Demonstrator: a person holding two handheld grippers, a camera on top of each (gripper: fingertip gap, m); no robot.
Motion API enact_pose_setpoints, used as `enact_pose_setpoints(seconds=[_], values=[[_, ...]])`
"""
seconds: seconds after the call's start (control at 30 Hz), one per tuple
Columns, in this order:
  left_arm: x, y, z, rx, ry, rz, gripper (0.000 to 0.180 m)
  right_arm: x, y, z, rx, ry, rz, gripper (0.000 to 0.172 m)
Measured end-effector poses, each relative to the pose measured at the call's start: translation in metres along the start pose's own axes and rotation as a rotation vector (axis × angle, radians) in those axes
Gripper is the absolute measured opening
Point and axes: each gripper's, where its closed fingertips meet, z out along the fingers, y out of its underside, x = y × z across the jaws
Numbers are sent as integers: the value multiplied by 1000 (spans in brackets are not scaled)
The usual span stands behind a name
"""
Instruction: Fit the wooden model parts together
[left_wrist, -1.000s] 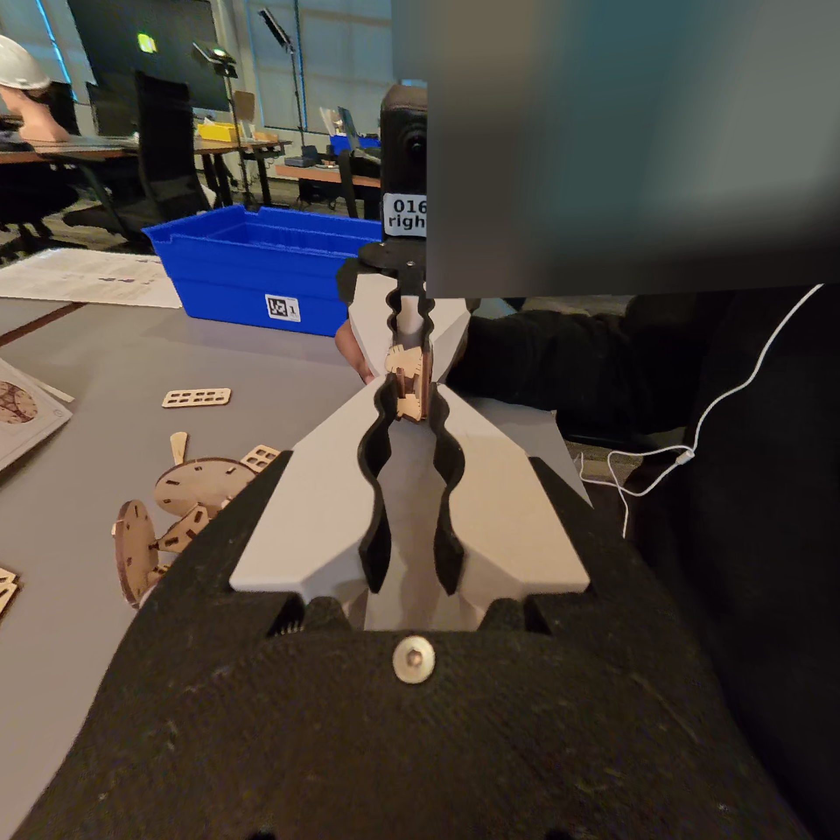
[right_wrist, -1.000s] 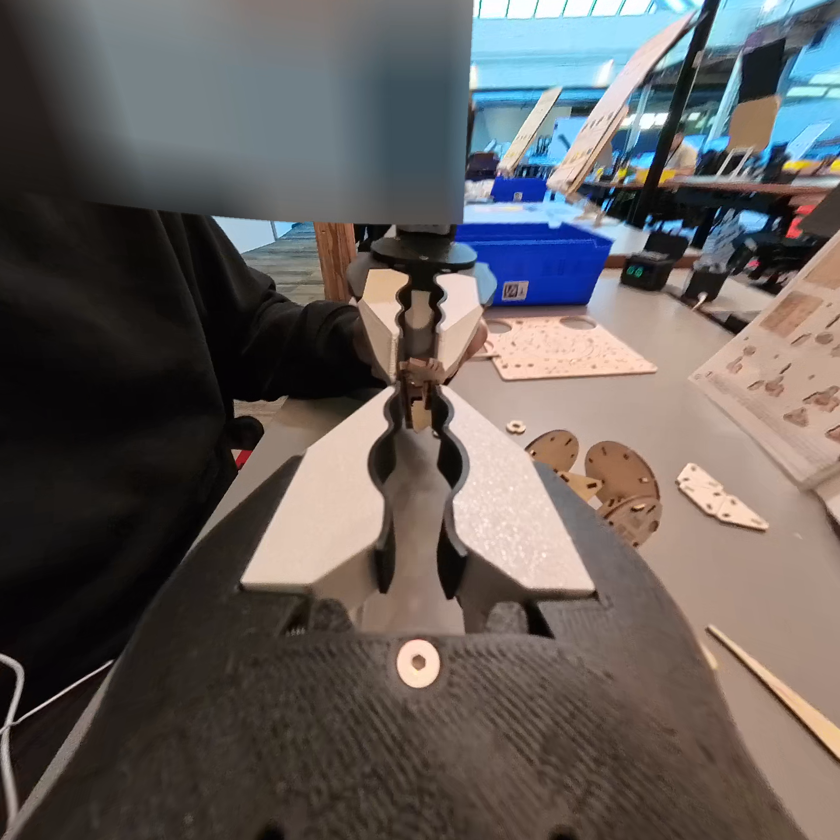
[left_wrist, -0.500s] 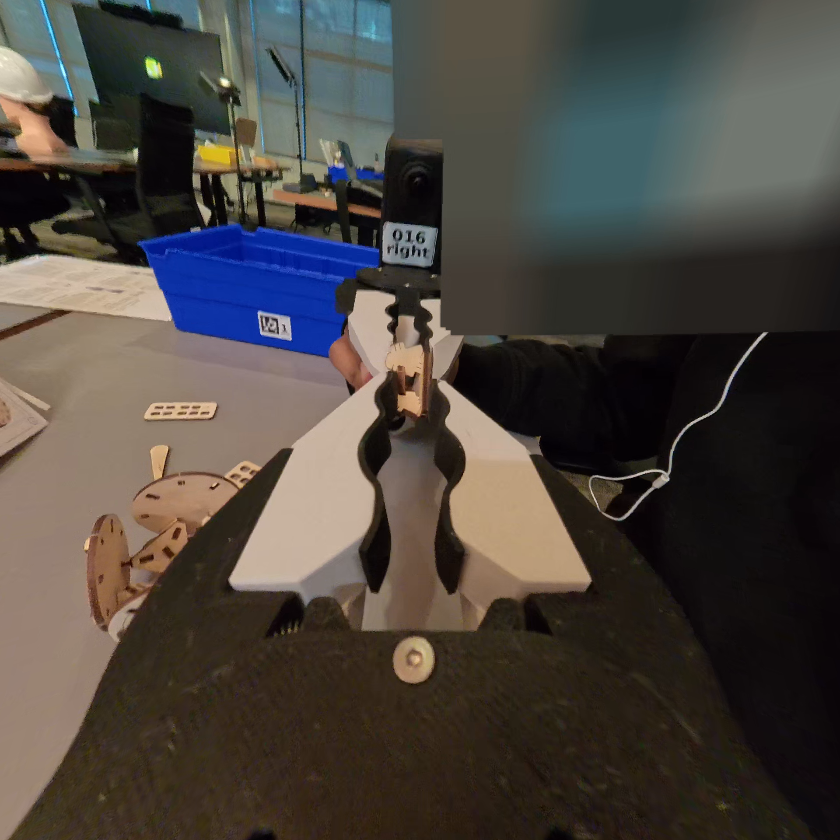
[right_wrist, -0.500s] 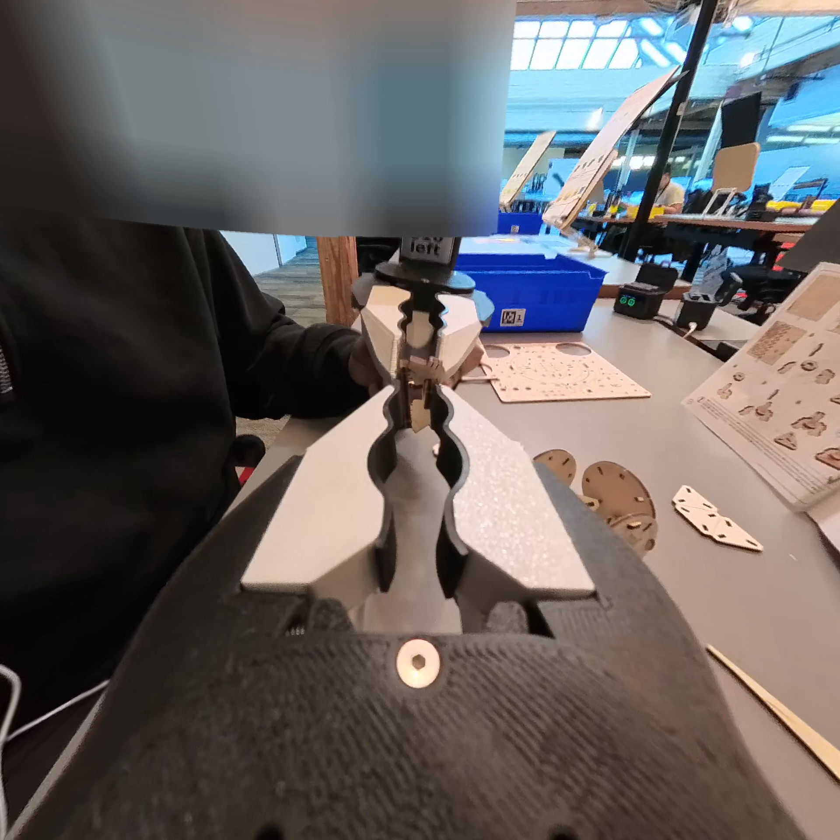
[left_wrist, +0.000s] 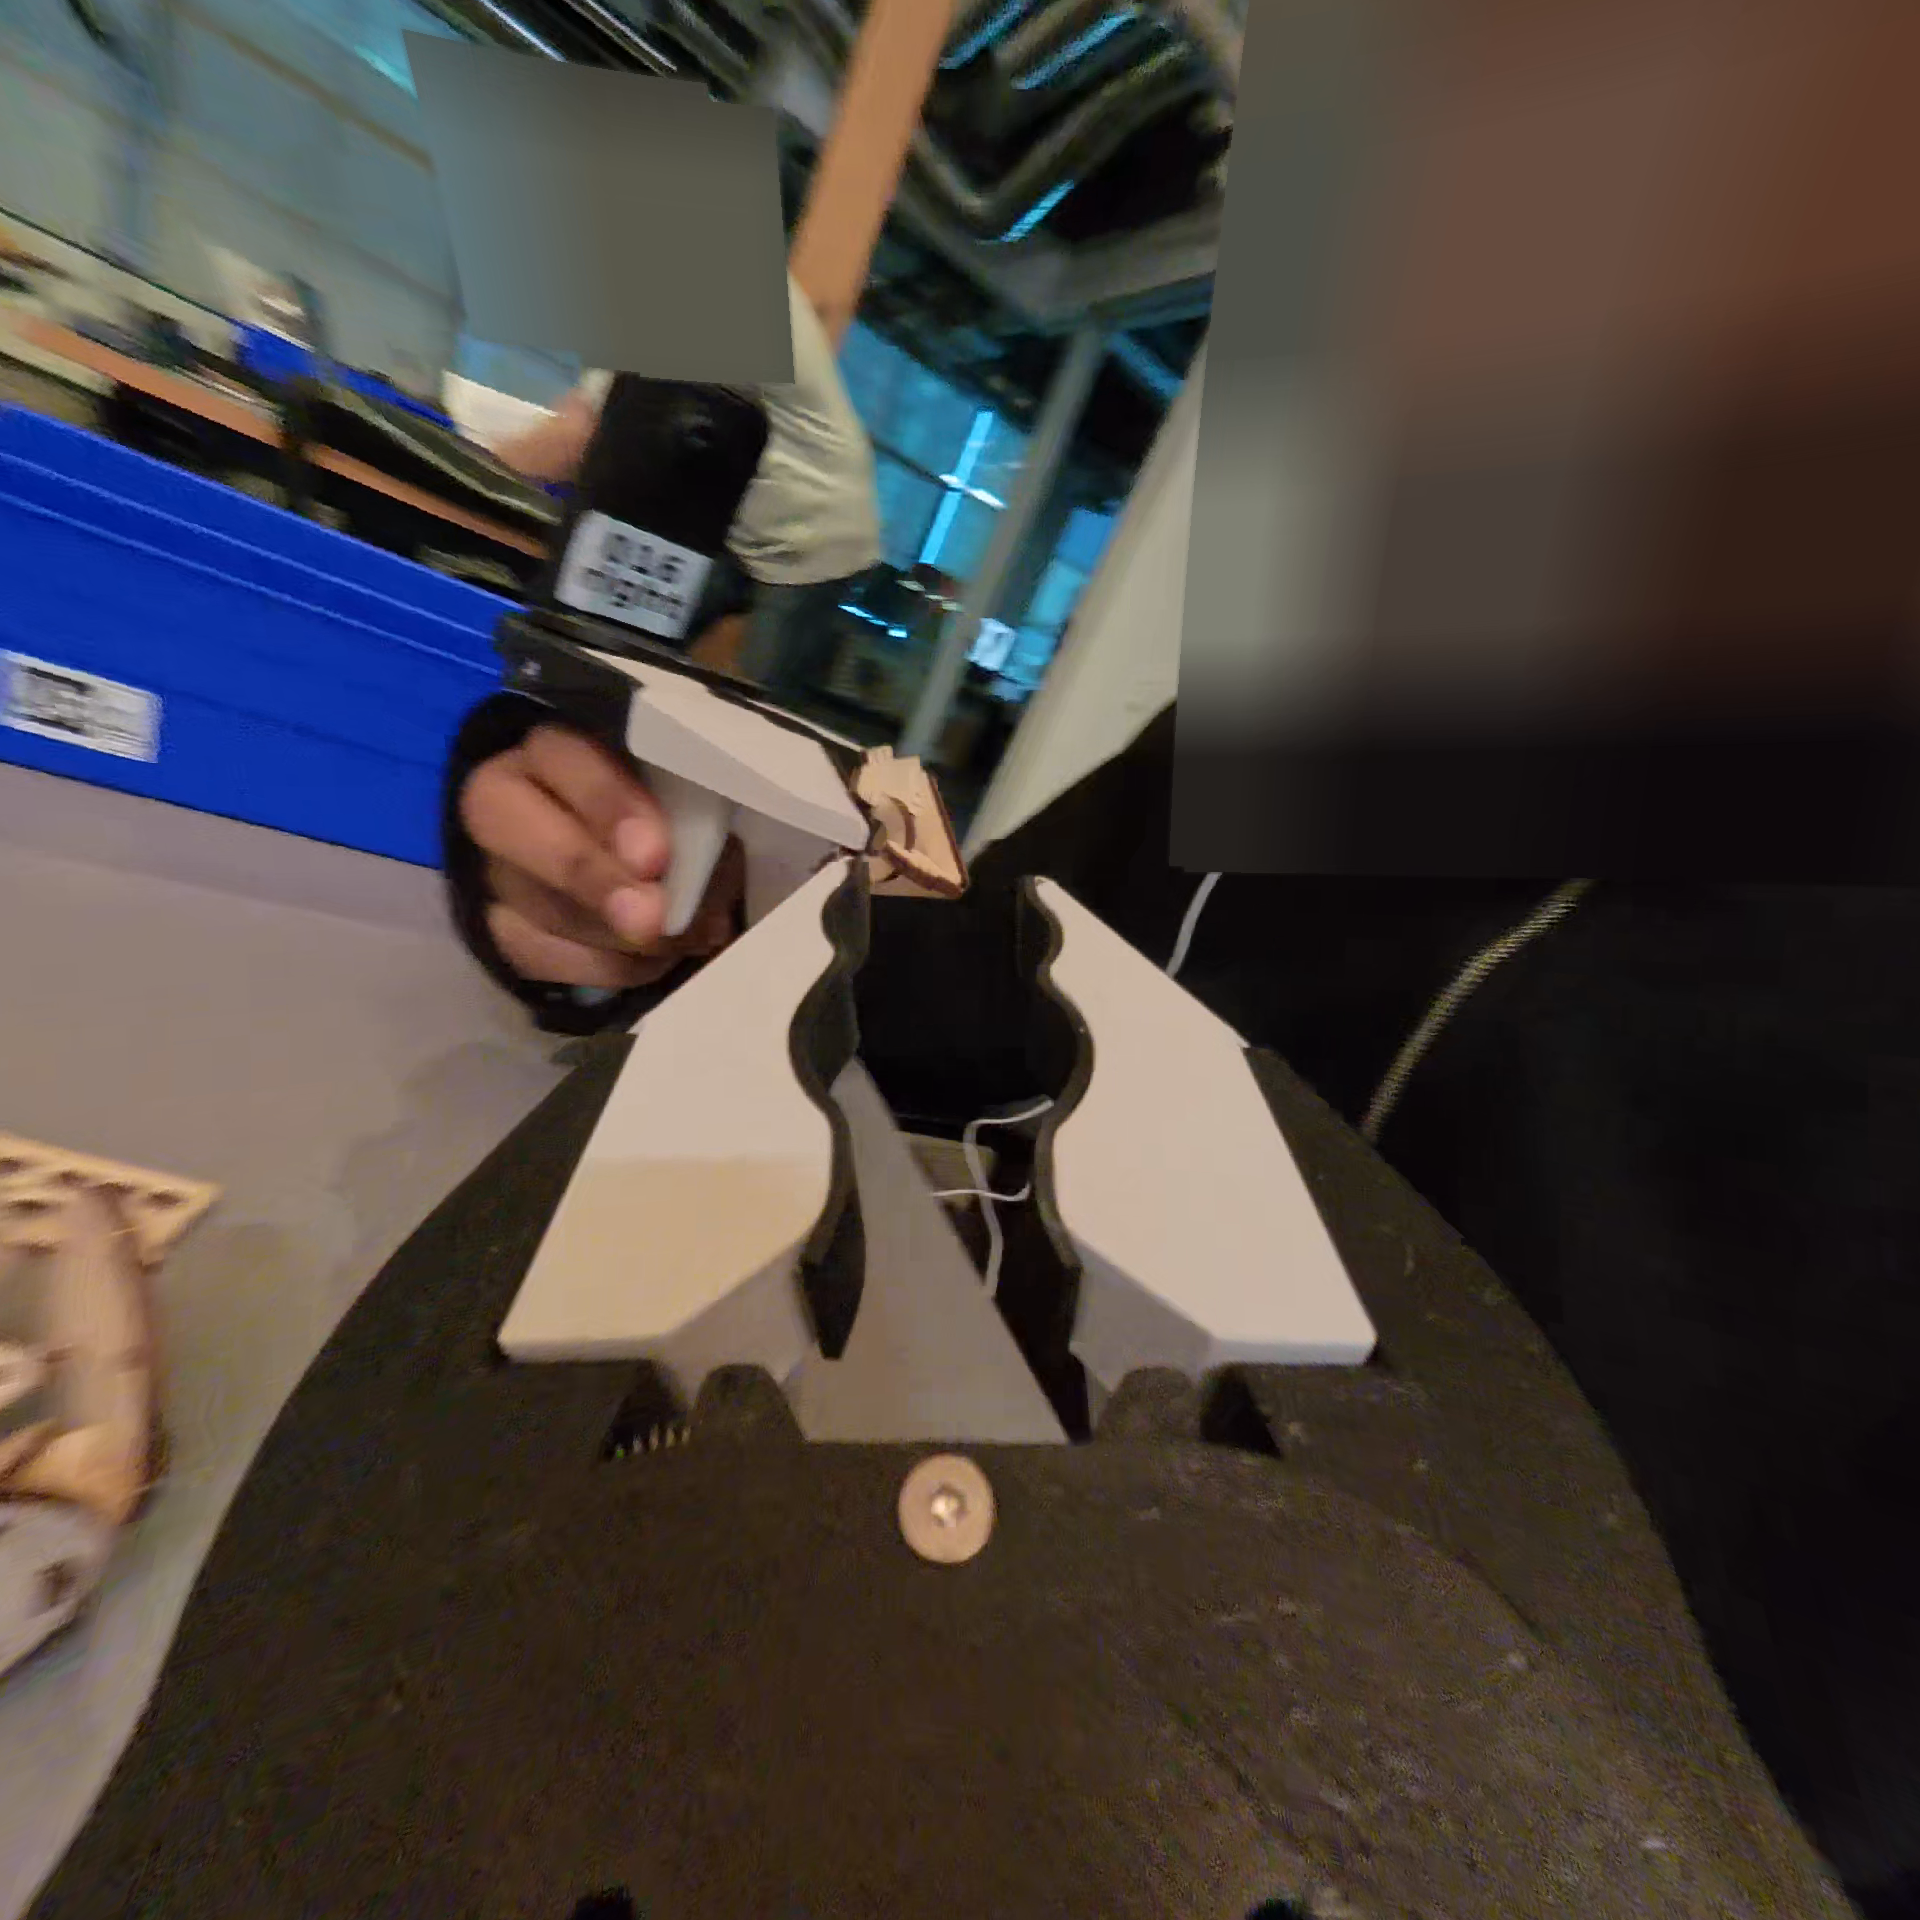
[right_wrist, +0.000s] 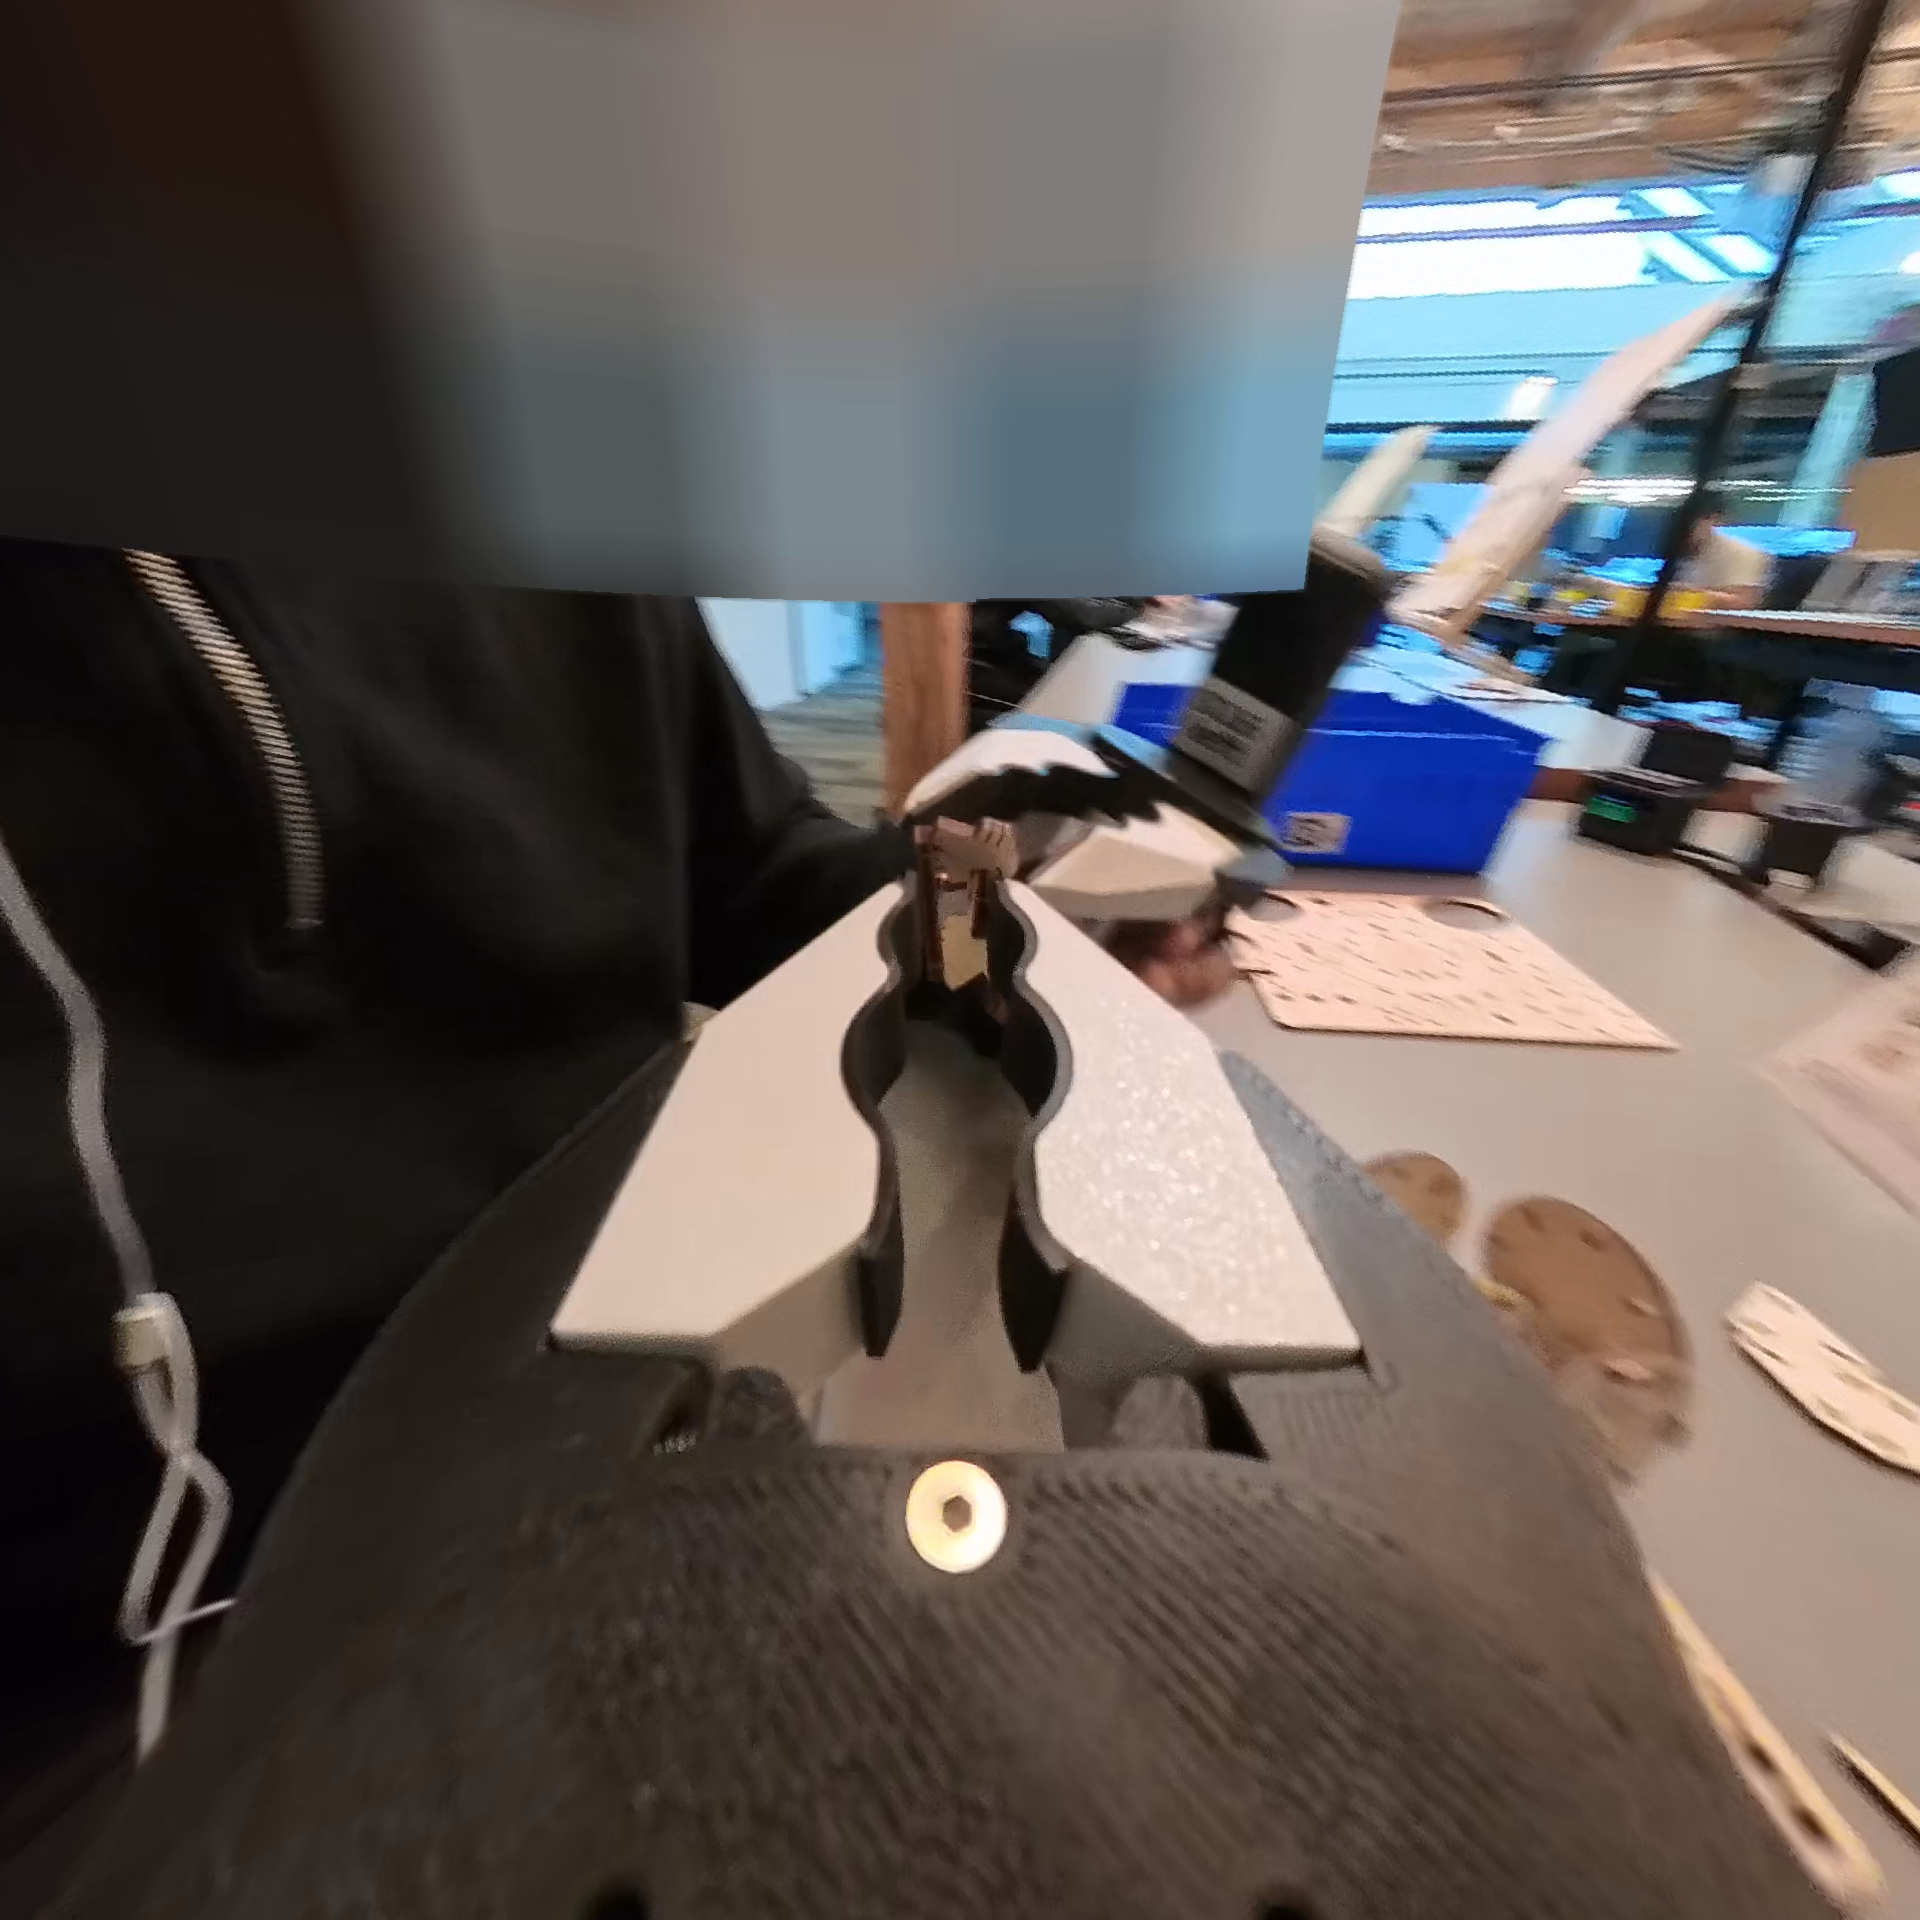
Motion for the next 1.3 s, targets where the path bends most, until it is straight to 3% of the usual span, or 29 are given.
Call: enact_pose_setpoints(seconds=[0.27, 0.6, 1.3], values=[[15, 11, 8, 9, 190, -129, 8, -22, 2, 9, 18, -148, 76, 12], [27, 18, 7, -29, 411, -339, 6, -36, 6, 17, -4, -210, 73, 11], [7, 16, 6, 29, 421, -546, 3, -23, 13, 6, -114, -80, -55, 11]])
